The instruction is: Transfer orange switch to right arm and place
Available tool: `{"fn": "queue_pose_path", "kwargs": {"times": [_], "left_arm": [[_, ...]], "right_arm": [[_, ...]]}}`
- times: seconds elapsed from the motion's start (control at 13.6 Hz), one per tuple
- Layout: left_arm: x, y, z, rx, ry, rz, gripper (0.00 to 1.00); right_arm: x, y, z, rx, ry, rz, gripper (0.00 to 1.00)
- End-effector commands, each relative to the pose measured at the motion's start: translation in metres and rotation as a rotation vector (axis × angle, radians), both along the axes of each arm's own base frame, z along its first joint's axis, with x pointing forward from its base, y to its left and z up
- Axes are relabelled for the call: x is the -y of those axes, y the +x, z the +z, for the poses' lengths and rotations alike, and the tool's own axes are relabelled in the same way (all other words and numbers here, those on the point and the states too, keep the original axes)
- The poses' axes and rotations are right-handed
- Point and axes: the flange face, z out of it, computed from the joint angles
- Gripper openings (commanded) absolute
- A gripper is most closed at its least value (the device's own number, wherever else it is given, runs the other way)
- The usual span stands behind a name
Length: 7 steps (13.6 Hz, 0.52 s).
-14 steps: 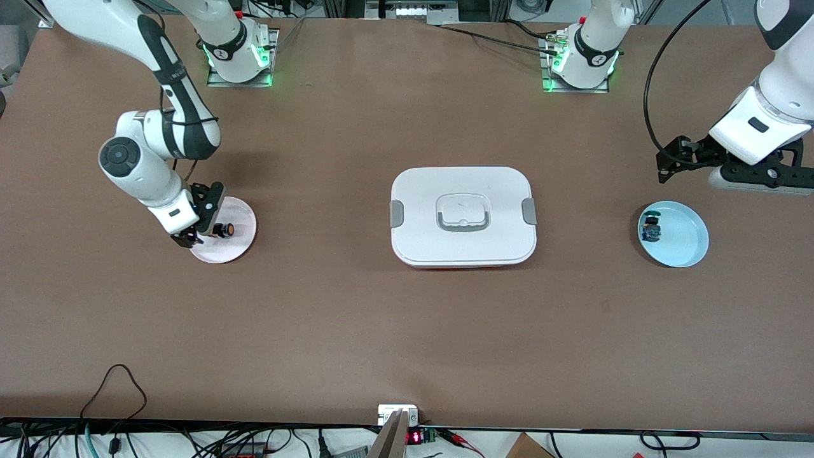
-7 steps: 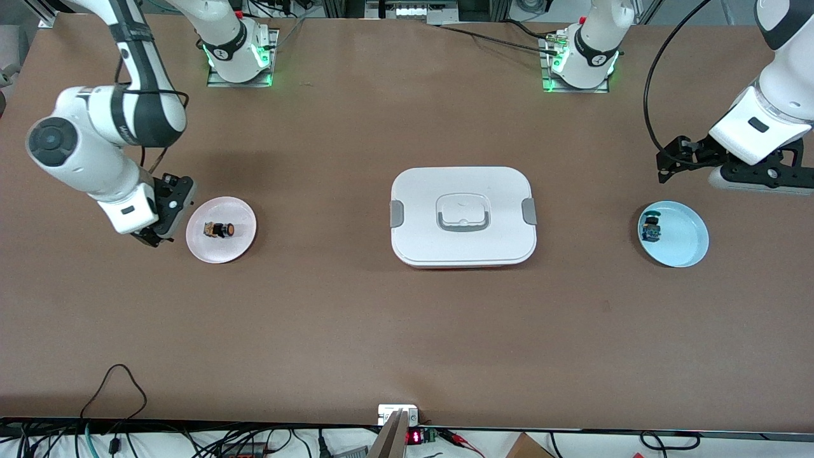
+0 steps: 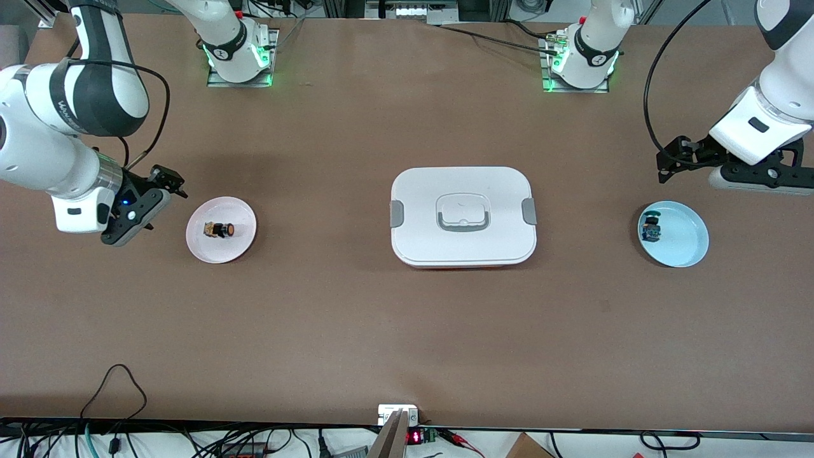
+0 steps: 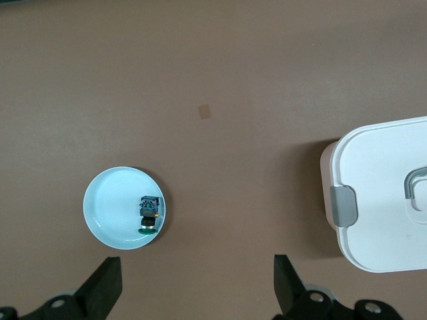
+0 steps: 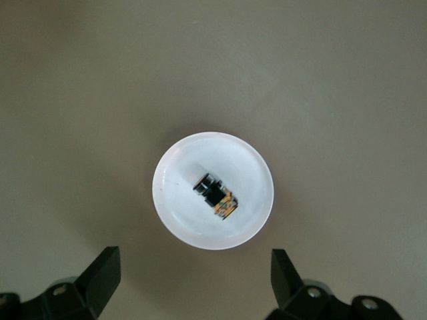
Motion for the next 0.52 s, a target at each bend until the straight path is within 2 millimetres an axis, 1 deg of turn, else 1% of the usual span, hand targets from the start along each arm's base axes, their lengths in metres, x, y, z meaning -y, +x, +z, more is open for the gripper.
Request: {"fn": "queue_pose_path", "kwargs": {"times": [0.0,0.15,0.29,0.37,0.44], "left_arm": [[0.000,0.002,0.006,0.003,-0.012,-0.020,1.00],[0.000,0.003,0.005,0.002,-0.012,-0.020,1.00],[0.000,0.001,0.007,-0.003,-0.011,-0.020,1.00],[0.001,0.000,0.006,-0.010,-0.010,-0.023,1.00],[0.004,0.000,0.006,-0.010,-0.010,-0.026,1.00]], "right_arm": [[-0.003,-0.004,0.015,-0.059,-0.017,-0.227,1.00],[-0.005,-0.006,0.027,-0.096,-0.040,-0.370,1.00],[-0.007,-0.010,0.049,-0.111,-0.060,-0.482,1.00],[-0.004,-0.011,0.061,-0.103,-0.064,-0.492,1.00],[0.007,-0.010,0.066,-0.096,-0.060,-0.514,1.00]]}}
